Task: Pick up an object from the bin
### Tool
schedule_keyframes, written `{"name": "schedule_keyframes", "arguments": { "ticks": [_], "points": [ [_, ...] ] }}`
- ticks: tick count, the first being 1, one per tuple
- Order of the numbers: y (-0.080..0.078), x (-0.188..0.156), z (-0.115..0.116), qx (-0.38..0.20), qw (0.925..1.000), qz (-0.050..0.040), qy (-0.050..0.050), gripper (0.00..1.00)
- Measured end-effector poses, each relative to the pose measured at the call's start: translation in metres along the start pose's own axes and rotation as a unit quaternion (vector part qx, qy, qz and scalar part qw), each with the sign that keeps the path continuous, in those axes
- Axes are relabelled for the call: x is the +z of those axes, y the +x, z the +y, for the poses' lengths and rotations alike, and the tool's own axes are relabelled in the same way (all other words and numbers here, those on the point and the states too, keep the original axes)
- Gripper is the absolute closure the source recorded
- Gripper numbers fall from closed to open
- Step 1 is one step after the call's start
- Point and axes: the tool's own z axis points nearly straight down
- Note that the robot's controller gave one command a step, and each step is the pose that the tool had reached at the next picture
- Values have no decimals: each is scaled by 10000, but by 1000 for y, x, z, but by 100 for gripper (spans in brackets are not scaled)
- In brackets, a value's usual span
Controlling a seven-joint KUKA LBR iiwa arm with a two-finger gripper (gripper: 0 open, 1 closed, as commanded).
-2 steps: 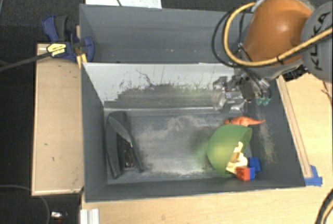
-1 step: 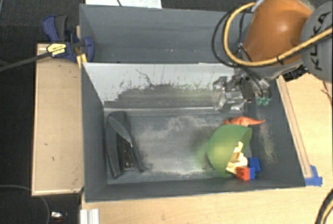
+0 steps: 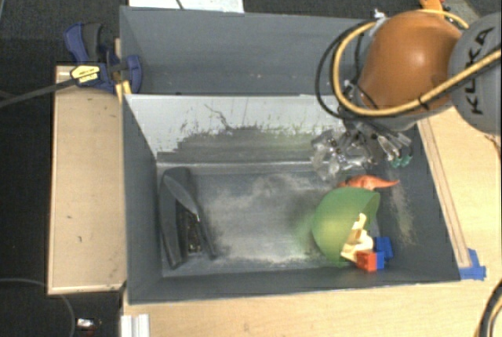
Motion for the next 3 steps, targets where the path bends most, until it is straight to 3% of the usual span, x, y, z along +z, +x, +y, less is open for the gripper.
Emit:
{"name": "schedule_keyframes", "arguments": {
  "ticks": [1,2,3],
  "points": [
    [-7,12,21,-594,9982,7,-8,100],
    [-9,20,40,871,9962,8,-6,100],
    [-24,35,76,-572,9984,3,-6,100]
  ]
}}
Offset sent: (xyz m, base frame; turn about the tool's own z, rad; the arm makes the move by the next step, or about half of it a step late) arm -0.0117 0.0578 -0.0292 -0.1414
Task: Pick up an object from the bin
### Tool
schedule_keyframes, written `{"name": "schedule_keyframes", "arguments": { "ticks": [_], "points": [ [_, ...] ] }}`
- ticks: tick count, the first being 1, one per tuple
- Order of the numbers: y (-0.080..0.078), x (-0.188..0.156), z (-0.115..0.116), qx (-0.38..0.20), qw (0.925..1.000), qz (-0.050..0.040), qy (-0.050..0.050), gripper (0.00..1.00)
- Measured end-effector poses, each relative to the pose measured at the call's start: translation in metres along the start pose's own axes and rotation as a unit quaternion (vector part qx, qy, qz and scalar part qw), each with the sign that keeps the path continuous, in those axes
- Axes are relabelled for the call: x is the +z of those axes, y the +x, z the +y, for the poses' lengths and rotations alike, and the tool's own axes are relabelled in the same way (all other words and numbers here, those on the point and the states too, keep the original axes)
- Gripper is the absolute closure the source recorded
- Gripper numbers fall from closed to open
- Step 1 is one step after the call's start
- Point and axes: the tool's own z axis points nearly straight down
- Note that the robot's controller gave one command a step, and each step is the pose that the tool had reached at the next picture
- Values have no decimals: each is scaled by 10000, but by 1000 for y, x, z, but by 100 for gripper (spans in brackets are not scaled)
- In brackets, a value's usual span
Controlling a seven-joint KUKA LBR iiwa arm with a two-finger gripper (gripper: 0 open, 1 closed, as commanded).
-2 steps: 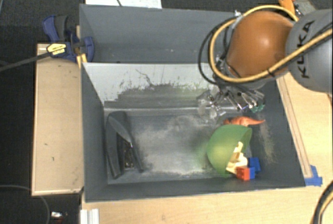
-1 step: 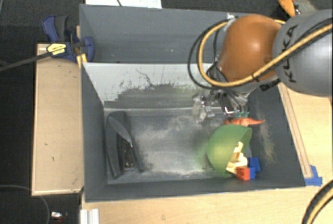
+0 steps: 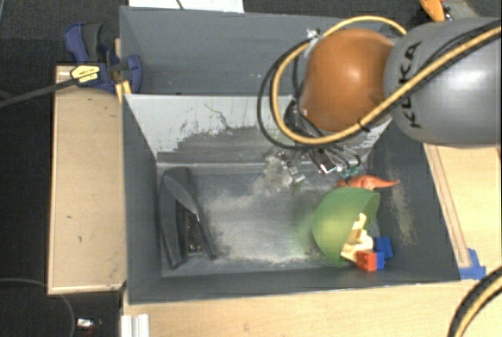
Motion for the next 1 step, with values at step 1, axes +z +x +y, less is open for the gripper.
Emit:
{"name": "schedule_keyframes", "arguments": {
  "ticks": [1],
  "points": [
    [2,28,-39,1057,9944,5,8,0]
  ]
}}
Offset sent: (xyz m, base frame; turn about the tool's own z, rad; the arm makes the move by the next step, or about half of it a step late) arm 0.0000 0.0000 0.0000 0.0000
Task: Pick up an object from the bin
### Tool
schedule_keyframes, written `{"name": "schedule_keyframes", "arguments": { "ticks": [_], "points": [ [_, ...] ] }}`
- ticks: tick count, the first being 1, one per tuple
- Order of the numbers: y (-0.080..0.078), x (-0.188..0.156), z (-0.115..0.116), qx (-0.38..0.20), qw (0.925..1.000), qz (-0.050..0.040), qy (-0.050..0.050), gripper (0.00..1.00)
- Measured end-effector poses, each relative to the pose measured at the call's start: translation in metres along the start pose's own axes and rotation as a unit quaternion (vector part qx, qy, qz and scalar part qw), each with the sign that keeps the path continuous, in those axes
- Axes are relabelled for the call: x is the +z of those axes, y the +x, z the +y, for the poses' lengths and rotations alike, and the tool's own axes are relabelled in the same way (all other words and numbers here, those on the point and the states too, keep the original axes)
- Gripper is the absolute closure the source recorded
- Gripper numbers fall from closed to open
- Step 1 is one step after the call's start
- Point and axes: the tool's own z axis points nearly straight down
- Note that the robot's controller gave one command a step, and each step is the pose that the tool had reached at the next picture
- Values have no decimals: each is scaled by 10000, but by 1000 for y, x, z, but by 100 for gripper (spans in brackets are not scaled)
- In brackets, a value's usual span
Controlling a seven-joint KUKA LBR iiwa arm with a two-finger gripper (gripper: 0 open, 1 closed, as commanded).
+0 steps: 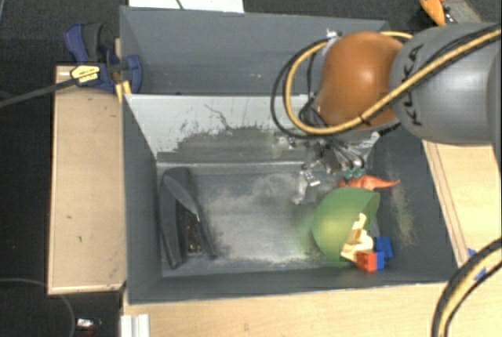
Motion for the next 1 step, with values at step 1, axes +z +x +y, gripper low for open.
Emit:
{"name": "schedule_keyframes", "arguments": {
  "ticks": [1],
  "points": [
    [0,0,0,6,10000,-1,-3,0]
  ]
}}
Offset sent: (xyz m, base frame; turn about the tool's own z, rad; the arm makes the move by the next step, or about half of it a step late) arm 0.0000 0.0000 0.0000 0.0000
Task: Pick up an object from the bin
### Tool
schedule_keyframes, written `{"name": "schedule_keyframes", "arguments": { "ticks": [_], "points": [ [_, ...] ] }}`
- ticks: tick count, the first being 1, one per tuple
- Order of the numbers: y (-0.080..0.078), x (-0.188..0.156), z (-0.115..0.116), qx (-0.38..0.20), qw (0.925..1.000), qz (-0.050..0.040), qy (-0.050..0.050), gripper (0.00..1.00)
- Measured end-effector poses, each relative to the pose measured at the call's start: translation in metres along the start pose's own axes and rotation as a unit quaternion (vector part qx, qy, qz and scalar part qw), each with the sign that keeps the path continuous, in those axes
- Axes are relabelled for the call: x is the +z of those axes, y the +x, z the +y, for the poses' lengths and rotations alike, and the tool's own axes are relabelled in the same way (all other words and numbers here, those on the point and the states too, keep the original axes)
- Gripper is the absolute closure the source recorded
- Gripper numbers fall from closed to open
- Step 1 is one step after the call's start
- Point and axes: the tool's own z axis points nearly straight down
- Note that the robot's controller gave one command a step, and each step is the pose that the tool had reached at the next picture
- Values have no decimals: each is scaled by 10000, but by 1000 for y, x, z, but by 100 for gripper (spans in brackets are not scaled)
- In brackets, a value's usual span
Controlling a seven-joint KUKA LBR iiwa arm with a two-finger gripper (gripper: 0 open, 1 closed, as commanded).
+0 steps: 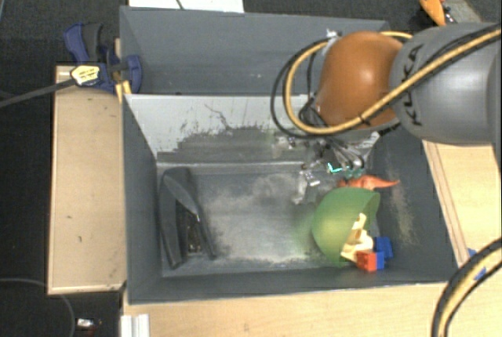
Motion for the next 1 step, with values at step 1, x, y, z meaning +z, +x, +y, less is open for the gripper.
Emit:
{"name": "schedule_keyframes", "arguments": {
  "ticks": [1],
  "points": [
    [0,0,0,3,10000,0,-1,0]
  ]
}}
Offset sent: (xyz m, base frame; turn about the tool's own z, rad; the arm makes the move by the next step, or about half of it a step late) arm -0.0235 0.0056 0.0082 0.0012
